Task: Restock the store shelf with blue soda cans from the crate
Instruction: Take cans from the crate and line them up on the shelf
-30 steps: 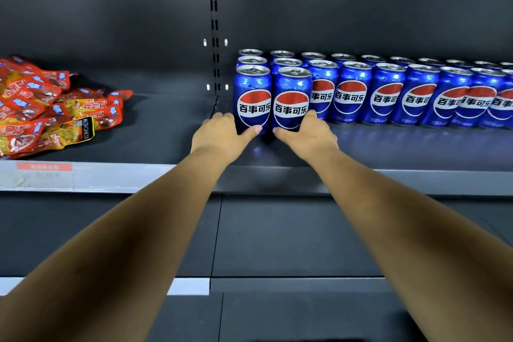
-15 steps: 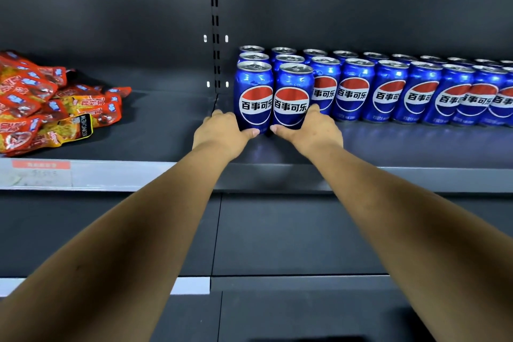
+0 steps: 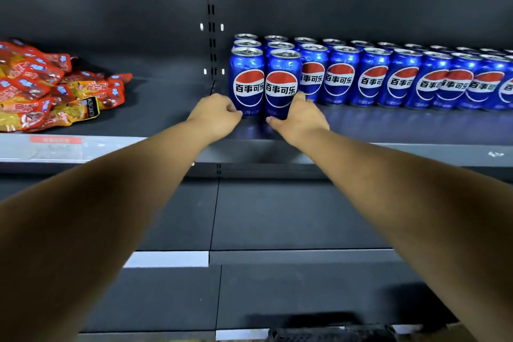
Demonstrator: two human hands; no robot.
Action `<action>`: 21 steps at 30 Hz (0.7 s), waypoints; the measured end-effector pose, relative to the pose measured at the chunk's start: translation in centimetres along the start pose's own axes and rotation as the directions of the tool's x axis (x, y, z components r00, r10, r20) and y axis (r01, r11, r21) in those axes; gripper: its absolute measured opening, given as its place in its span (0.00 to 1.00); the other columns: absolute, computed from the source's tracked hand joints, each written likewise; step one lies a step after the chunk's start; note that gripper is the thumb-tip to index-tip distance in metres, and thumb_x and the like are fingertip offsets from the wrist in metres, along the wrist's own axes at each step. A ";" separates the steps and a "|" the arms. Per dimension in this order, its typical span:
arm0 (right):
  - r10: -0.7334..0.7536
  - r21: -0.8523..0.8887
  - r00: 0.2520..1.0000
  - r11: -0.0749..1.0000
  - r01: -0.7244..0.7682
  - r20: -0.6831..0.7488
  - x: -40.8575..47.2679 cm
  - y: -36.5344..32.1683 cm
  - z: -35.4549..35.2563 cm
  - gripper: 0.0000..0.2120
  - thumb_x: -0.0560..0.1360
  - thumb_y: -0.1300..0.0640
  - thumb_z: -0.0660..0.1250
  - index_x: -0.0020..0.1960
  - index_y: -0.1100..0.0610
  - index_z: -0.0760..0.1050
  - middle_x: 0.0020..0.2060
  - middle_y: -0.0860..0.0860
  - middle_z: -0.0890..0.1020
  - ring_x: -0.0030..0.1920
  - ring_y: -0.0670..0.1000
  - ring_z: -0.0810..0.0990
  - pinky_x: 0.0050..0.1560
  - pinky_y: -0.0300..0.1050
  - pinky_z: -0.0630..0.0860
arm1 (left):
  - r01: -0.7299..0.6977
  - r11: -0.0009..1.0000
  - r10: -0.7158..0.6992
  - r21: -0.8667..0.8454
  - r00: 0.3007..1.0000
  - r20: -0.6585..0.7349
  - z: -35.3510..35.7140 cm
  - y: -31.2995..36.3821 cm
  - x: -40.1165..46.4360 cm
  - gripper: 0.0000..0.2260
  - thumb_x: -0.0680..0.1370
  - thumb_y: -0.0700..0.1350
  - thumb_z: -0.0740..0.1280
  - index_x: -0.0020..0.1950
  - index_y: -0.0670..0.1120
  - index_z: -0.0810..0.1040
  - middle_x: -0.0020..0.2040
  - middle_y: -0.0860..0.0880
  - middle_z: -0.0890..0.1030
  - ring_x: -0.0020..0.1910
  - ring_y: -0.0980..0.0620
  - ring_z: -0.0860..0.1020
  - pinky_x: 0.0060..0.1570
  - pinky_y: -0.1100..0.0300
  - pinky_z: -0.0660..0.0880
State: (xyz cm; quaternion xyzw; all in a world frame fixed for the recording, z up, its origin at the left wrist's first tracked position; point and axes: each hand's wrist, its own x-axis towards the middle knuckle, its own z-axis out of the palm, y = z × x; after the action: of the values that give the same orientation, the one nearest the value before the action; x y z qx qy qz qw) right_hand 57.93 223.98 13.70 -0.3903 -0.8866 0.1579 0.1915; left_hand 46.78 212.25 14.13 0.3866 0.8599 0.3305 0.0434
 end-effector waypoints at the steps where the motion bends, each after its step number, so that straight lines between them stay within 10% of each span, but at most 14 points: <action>1: -0.026 -0.009 1.000 1.000 0.026 -0.005 -0.7 0.0 -0.2 0.29 0.74 0.46 0.67 0.66 0.61 0.62 0.64 0.58 0.71 0.65 0.59 0.70 0.60 0.51 0.70 | -0.030 0.999 0.030 0.011 1.000 0.002 -0.2 0.4 -0.8 0.10 0.79 0.45 0.63 0.51 0.41 0.80 0.50 0.48 0.79 0.47 0.53 0.72 0.44 0.62 0.65; 12: -0.454 -0.060 0.891 0.890 0.453 -0.003 -11.4 3.0 -4.8 0.15 0.76 0.53 0.62 0.60 0.60 0.71 0.58 0.57 0.77 0.58 0.59 0.75 0.47 0.47 0.70 | -0.256 0.967 0.255 -0.001 0.965 -0.051 1.6 7.0 -11.4 0.06 0.76 0.39 0.64 0.48 0.40 0.80 0.40 0.48 0.77 0.40 0.52 0.72 0.36 0.64 0.63; 21: -0.525 0.153 0.848 0.846 0.511 0.070 -18.9 13.8 -8.9 0.14 0.74 0.55 0.64 0.56 0.61 0.74 0.52 0.57 0.80 0.54 0.58 0.77 0.52 0.51 0.73 | -0.230 0.966 0.234 -0.115 0.972 0.015 8.8 13.5 -21.0 0.09 0.78 0.39 0.61 0.41 0.47 0.77 0.30 0.54 0.74 0.28 0.59 0.70 0.33 0.67 0.65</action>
State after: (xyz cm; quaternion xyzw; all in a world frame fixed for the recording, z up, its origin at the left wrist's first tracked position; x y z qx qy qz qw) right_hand 82.49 219.84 11.51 -0.1142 -0.9559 0.1783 0.2033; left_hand 72.95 208.90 11.58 0.4861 0.7880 0.3758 0.0383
